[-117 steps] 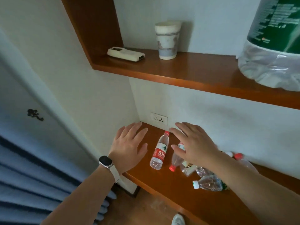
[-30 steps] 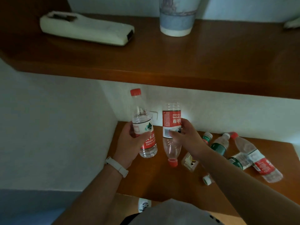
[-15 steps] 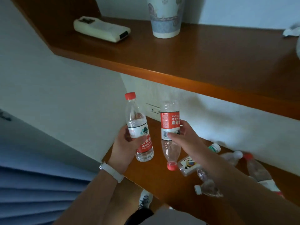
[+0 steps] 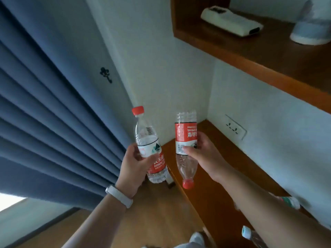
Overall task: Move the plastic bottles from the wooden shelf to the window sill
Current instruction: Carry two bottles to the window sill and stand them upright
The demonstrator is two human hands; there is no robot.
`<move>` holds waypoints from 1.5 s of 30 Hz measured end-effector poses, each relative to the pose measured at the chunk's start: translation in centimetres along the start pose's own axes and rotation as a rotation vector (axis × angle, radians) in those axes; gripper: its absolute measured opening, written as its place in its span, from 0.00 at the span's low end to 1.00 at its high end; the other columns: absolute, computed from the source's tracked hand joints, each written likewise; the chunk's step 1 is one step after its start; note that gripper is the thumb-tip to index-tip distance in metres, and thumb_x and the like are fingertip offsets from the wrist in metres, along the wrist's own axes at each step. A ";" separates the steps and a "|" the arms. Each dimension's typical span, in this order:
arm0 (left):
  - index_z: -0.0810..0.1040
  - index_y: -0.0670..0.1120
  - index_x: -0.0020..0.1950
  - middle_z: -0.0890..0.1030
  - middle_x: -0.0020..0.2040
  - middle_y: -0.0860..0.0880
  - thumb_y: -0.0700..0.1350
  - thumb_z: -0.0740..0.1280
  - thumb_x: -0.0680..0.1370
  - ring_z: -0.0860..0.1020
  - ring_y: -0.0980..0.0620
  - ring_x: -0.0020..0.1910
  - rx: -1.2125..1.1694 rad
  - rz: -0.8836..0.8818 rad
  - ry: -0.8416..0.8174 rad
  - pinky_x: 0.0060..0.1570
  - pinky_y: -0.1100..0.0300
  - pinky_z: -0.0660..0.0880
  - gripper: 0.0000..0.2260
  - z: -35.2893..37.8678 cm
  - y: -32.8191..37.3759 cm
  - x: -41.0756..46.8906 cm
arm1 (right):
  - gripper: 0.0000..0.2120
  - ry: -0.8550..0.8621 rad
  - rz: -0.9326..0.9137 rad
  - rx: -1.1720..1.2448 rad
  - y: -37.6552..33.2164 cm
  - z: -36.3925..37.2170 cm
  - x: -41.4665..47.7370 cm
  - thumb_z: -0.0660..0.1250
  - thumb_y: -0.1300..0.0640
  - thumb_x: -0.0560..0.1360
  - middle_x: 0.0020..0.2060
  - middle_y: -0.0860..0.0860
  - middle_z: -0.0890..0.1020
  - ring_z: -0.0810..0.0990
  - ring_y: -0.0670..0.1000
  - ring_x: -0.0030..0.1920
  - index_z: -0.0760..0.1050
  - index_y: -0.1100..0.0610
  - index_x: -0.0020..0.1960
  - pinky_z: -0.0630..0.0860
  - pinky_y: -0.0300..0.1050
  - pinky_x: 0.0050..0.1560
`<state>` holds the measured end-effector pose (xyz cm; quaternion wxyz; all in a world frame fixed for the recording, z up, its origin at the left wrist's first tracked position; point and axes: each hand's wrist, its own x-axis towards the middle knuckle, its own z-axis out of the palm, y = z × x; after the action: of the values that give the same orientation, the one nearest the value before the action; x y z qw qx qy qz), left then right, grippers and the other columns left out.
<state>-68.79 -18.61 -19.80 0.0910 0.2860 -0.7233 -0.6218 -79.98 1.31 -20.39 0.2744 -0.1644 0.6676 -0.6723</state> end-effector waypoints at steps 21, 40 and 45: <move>0.77 0.49 0.60 0.84 0.56 0.42 0.52 0.81 0.60 0.84 0.40 0.54 -0.314 0.047 0.538 0.55 0.37 0.80 0.31 -30.9 -9.0 -16.6 | 0.18 -0.456 -0.051 -0.141 -0.8 35.3 -5.0 0.72 0.62 0.75 0.52 0.49 0.85 0.84 0.47 0.52 0.75 0.52 0.62 0.79 0.41 0.51; 0.74 0.46 0.66 0.82 0.56 0.43 0.48 0.81 0.65 0.85 0.47 0.52 -0.404 0.097 0.921 0.50 0.50 0.83 0.32 -49.8 -16.3 -35.3 | 0.30 -0.847 -0.061 -0.225 -0.4 60.9 -13.5 0.76 0.48 0.65 0.55 0.53 0.83 0.83 0.52 0.55 0.72 0.52 0.64 0.78 0.59 0.60; 0.75 0.47 0.65 0.82 0.55 0.44 0.42 0.81 0.69 0.84 0.51 0.50 -0.434 0.071 1.062 0.49 0.52 0.84 0.28 -52.5 -17.7 -38.1 | 0.30 -0.937 -0.041 -0.233 0.4 66.0 -13.9 0.76 0.50 0.65 0.55 0.52 0.83 0.83 0.54 0.55 0.72 0.49 0.65 0.78 0.58 0.59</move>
<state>-6.66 -44.12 -17.13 0.5192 0.5093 -0.4436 -0.5237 -30.13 -43.77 -15.15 0.5121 -0.4921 0.5399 -0.4518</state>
